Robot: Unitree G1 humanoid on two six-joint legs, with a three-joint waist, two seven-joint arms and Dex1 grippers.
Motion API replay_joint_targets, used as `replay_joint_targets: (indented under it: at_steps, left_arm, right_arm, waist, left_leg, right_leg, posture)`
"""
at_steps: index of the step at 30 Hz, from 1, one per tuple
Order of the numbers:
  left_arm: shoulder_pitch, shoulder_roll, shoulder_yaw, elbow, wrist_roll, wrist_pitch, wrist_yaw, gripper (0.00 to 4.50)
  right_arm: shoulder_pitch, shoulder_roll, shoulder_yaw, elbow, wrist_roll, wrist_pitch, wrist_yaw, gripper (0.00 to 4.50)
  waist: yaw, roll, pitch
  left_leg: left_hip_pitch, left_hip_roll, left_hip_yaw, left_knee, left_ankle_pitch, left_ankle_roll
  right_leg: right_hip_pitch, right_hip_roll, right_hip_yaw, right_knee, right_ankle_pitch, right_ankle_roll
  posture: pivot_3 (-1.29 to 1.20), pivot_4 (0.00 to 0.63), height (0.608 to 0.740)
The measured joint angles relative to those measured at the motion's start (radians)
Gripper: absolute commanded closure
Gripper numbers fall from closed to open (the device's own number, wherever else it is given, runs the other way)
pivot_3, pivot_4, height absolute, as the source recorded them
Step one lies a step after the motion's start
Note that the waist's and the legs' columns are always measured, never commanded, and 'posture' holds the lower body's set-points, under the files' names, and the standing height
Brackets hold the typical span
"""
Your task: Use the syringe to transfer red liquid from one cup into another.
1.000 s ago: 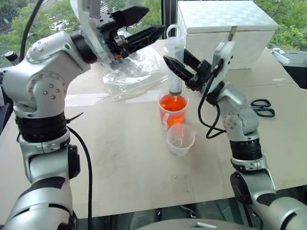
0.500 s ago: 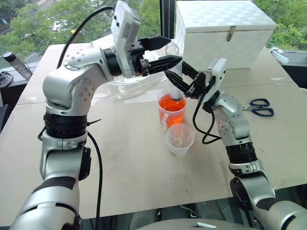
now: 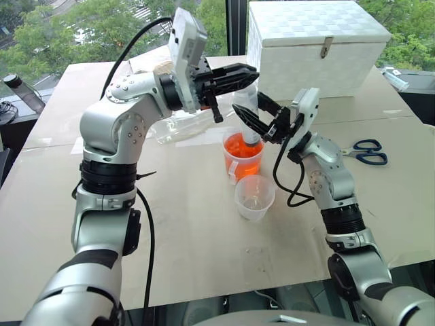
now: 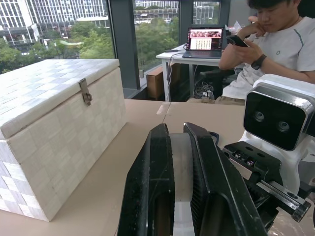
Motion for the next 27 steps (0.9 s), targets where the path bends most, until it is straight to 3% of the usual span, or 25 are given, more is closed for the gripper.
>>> replay_joint_targets:
  at_steps: [27]
  left_arm:
    - [-0.091,0.025,-0.002,-0.021,0.008,0.078,-0.017,4.47]
  right_arm:
    - [0.034,0.023,0.006,-0.055,0.011,0.003,-0.027,2.99]
  waist:
    - [0.0,0.0,0.0]
  left_leg:
    - [0.0,0.0,0.0,0.0,0.0,0.0]
  right_leg:
    - [0.0,0.0,0.001,0.0,0.0,0.0]
  posture:
    - [0.0,0.15,0.74]
